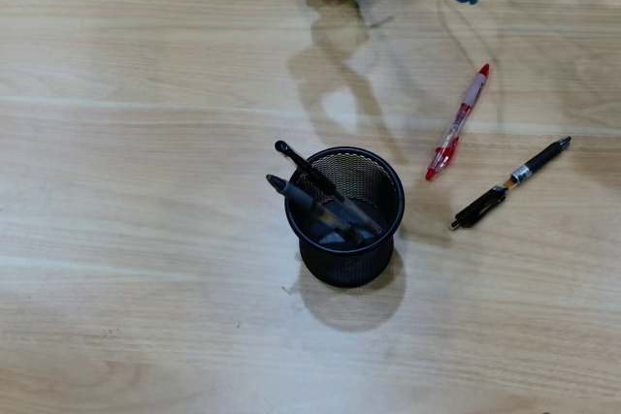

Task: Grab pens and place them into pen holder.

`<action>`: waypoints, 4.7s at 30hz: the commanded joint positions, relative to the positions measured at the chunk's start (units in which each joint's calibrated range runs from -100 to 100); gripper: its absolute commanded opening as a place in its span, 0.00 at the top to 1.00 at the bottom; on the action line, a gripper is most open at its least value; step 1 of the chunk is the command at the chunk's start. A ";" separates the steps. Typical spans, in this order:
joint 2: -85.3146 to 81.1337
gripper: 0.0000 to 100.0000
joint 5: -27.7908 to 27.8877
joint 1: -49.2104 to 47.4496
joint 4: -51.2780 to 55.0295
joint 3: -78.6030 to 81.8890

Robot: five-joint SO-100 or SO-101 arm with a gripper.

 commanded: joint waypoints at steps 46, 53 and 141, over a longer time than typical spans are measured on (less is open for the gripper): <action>53.72 0.69 -9.62 -5.78 15.68 -39.38; 54.06 0.69 -8.83 -4.50 0.74 -28.98; 16.27 0.98 23.32 17.08 -17.21 -18.48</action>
